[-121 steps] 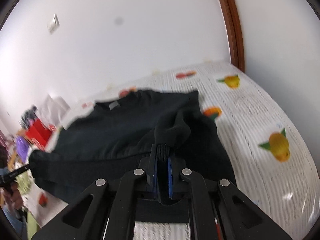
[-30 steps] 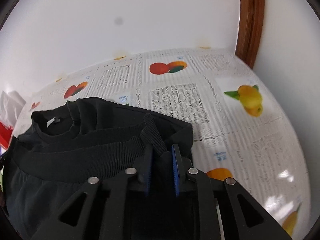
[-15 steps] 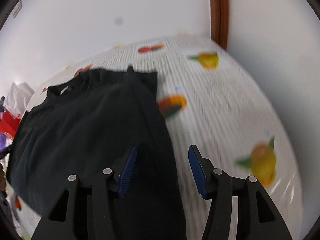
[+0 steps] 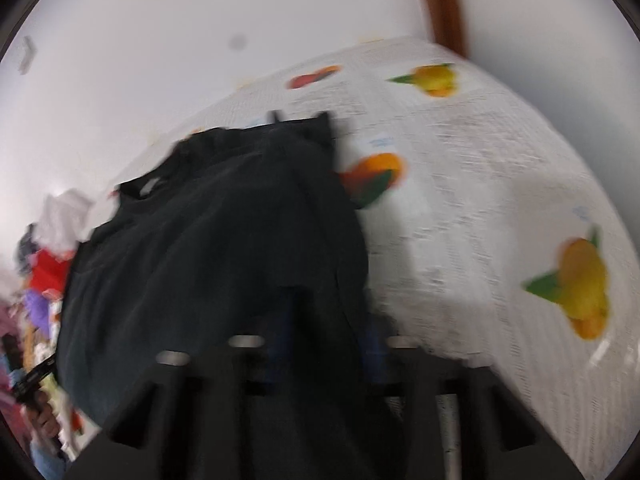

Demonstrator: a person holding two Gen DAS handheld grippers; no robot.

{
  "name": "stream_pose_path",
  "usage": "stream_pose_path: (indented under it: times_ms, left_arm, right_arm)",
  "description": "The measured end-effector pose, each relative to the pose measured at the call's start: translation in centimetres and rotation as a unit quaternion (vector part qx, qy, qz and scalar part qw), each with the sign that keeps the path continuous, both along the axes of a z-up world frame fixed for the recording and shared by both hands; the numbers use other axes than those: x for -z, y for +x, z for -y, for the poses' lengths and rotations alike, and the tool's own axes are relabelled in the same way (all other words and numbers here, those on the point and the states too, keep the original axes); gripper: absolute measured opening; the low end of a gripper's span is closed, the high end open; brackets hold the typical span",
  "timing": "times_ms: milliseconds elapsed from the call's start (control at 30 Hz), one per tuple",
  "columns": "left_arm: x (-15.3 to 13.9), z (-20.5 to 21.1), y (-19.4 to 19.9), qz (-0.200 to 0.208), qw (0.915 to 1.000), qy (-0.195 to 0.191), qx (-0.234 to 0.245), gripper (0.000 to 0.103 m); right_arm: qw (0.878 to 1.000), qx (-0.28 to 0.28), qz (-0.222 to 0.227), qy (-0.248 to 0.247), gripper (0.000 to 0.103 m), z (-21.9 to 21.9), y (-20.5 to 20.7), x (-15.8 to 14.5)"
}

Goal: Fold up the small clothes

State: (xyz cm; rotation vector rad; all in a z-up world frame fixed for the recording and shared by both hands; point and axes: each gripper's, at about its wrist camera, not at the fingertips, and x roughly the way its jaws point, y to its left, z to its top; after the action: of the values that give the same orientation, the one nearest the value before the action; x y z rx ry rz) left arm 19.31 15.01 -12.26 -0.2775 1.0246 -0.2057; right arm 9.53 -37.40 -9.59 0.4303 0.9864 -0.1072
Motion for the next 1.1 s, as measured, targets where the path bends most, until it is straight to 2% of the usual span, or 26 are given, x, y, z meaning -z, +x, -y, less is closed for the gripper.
stream_pose_path:
  times_ms: [67, 100, 167, 233, 400, 600, 667, 767, 933, 1033, 1100]
  left_arm:
    - [-0.1, 0.4, 0.0, 0.003, 0.9999, -0.011, 0.002, 0.022]
    - [-0.2, 0.7, 0.0, 0.008, 0.9999, -0.006, 0.002, 0.015]
    - [-0.6, 1.9, 0.4, 0.021, 0.9996, 0.018, 0.005, 0.011]
    - [-0.7, 2.8, 1.0, 0.029, 0.9993, 0.023, 0.008, 0.01]
    - [-0.6, 5.6, 3.9, 0.029, 0.9993, 0.004, 0.025, 0.009]
    - [-0.4, 8.0, 6.1, 0.029, 0.9987, 0.019, 0.036, 0.011]
    - [-0.5, 7.9, 5.8, 0.028, 0.9985, 0.027, 0.039, 0.016]
    - [-0.6, 7.1, 4.7, 0.028, 0.9981, 0.027, 0.048, 0.02]
    - [-0.7, 5.9, 2.6, 0.029, 0.9977, 0.026, 0.056, 0.027]
    - [-1.0, 5.4, 1.1, 0.03, 0.9973, 0.037, 0.057, 0.03]
    - [-1.1, 4.9, 0.1, 0.034, 0.9969, 0.047, 0.053, 0.033]
  right_arm:
    - [0.999, -0.015, 0.009, -0.047, 0.009, -0.8, 0.0, -0.8]
    - [0.998, -0.012, 0.02, -0.059, 0.008, -0.8, -0.2, -1.3]
    - [0.997, -0.006, 0.041, -0.067, 0.008, 0.1, -0.7, -2.2]
    - [0.997, 0.003, 0.062, -0.05, 0.008, 1.5, -1.2, -2.9]
    - [0.994, 0.026, 0.043, -0.096, 0.008, 3.9, -0.5, -2.8]
    - [0.995, 0.051, 0.01, -0.085, 0.012, 6.9, -0.4, -0.8]
    - [0.994, 0.055, 0.007, -0.093, 0.025, 6.8, -1.1, -0.7]
    - [0.991, 0.06, 0.004, -0.12, 0.038, 6.3, -3.5, -0.7]
    - [0.986, 0.072, -0.009, -0.148, 0.039, 5.6, -6.8, -0.1]
    - [0.979, 0.097, -0.01, -0.178, 0.039, 4.5, -8.1, -1.8]
    - [0.972, 0.097, 0.002, -0.216, 0.039, 2.5, -8.4, -3.6]
